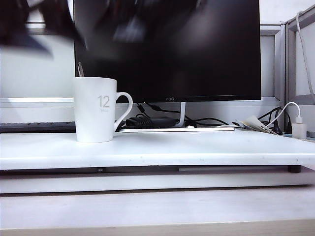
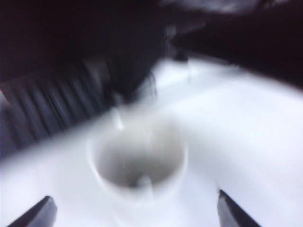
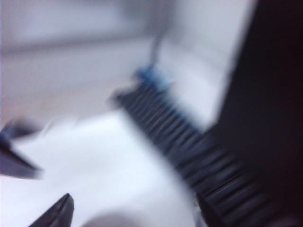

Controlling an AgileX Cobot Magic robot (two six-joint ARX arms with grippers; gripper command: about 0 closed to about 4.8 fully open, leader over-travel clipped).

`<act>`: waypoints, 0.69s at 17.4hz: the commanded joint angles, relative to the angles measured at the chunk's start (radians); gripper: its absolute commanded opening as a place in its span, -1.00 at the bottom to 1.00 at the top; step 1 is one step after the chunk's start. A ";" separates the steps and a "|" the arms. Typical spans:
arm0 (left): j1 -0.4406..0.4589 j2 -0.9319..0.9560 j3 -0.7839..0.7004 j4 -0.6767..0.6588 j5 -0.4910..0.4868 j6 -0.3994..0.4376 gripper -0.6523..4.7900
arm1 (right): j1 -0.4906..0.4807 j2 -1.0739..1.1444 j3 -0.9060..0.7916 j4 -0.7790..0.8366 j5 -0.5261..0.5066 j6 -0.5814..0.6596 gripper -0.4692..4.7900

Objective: Pick up a spoon and stir the liquid in the cup.

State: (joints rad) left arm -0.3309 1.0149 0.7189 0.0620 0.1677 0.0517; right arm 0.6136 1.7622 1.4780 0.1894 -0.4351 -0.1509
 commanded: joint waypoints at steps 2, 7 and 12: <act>0.002 -0.224 0.006 0.104 -0.080 0.002 1.00 | -0.066 -0.219 0.007 -0.064 0.093 0.002 0.41; 0.002 -0.552 0.005 -0.080 -0.112 0.094 1.00 | -0.099 -0.593 0.003 -0.393 0.201 -0.072 0.41; 0.002 -0.792 0.005 -0.340 -0.148 0.064 1.00 | -0.099 -1.041 -0.111 -0.831 0.356 -0.084 0.41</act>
State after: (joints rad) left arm -0.3305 0.2321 0.7223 -0.2409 0.0143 0.1379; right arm 0.5133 0.7784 1.4090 -0.5682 -0.0963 -0.2401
